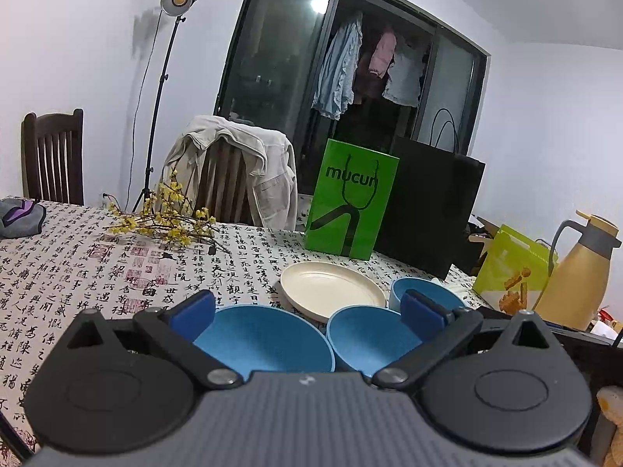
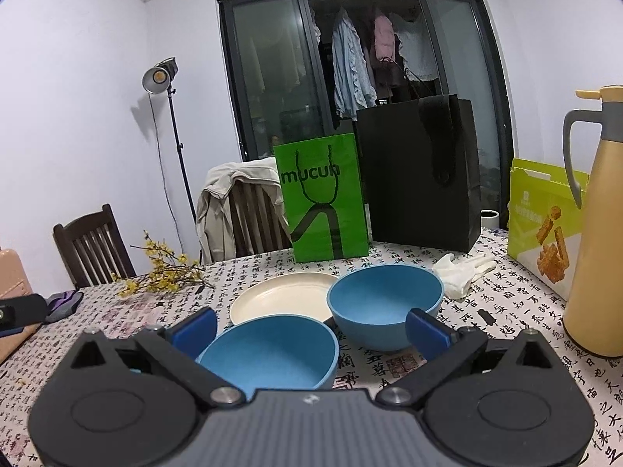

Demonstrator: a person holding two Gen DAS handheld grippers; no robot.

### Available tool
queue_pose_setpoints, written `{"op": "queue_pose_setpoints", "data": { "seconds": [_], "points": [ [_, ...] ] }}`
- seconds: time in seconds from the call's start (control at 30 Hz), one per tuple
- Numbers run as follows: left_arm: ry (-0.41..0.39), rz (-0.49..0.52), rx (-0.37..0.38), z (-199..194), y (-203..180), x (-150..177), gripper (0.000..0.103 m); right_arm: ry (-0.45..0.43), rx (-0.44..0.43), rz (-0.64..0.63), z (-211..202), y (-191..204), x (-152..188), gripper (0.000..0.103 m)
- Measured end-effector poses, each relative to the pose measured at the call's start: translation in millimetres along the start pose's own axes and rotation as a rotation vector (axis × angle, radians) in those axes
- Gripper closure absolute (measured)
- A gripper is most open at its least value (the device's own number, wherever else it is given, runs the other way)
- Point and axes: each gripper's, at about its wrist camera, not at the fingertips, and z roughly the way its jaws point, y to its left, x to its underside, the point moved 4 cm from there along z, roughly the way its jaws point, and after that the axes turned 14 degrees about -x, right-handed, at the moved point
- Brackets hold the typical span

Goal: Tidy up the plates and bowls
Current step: 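Move both grippers back past the bowls toward the lone cream plate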

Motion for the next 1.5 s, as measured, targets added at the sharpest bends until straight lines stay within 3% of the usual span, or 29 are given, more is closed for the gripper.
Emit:
{"op": "queue_pose_setpoints", "data": {
  "seconds": [0.37,0.83,1.23,1.5],
  "points": [
    [0.047,0.019,-0.008,18,-2,-8,0.000,0.108,0.019,0.052,30,-12,-4,0.000],
    [0.088,0.008,-0.043,52,-12,-19,0.000,0.154,-0.026,0.011,60,-26,-17,0.000],
    [0.109,0.021,-0.072,69,-32,-21,0.000,0.154,-0.093,-0.014,73,-29,-39,0.000],
    [0.144,-0.013,-0.122,83,-44,-25,0.000,0.137,-0.087,0.004,81,-38,-55,0.000]
  ]
}}
